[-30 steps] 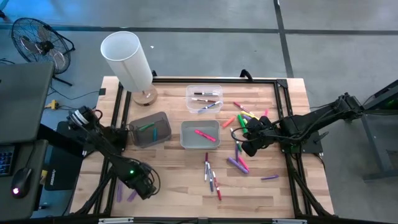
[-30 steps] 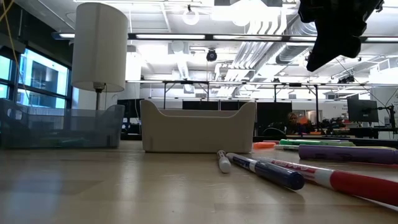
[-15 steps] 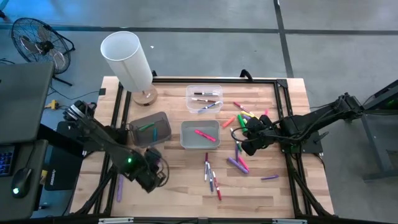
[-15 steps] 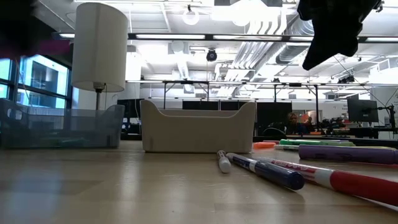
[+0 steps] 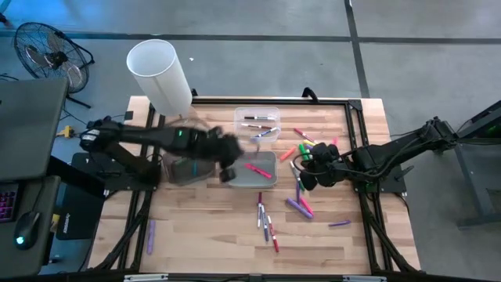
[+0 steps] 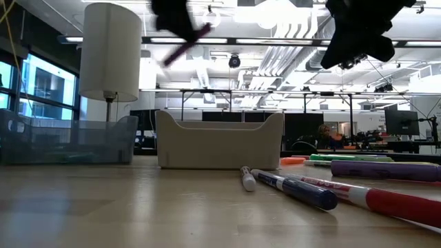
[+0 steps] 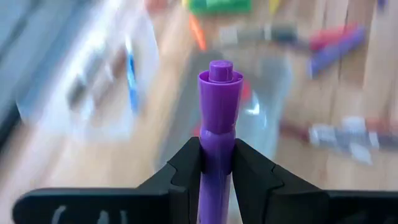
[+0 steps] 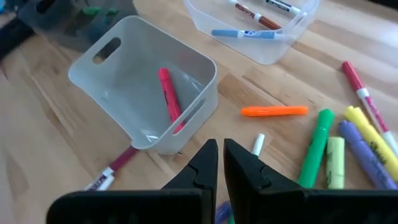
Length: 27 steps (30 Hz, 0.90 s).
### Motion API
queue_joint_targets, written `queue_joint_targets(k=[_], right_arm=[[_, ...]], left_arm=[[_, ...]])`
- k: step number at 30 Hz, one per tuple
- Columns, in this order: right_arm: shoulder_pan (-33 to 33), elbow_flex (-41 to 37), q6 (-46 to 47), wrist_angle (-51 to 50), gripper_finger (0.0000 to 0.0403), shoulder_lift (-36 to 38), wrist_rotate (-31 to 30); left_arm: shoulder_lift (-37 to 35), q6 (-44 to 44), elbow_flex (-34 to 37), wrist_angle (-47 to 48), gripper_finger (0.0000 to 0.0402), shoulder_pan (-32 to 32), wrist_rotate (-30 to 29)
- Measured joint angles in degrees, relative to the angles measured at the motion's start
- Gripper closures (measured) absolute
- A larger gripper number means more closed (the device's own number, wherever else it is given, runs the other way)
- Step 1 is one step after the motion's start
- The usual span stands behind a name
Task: Pick & Place Markers
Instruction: Put the left purple highlighter pen into the gray bin, then put the bottom pink pen into the black bin
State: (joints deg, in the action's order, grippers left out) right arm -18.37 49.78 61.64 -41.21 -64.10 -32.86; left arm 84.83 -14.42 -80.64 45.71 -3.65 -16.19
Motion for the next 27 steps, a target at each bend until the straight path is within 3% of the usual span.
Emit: queue_joint_targets(k=[6,8,15,27], right_arm=[[0.0,0.0,4.8,0.0,0.0387,0.0,0.0],[0.0,0.0,6.0,0.1,0.0387,0.0,0.2],[0.0,0.0,7.6,0.8,0.0387,0.0,0.3],[0.0,0.0,3.9,0.8,0.0387,0.0,0.2]], left_arm=[[6.1,14.5,-0.1,-15.3,0.0333,3.3,10.6],[7.6,17.3,0.0,-15.6,0.0333,3.2,12.5],[14.5,17.2,0.1,-14.5,0.0318,3.3,15.6],[13.8,8.6,-1.9,-10.4,0.0289,3.3,15.6]])
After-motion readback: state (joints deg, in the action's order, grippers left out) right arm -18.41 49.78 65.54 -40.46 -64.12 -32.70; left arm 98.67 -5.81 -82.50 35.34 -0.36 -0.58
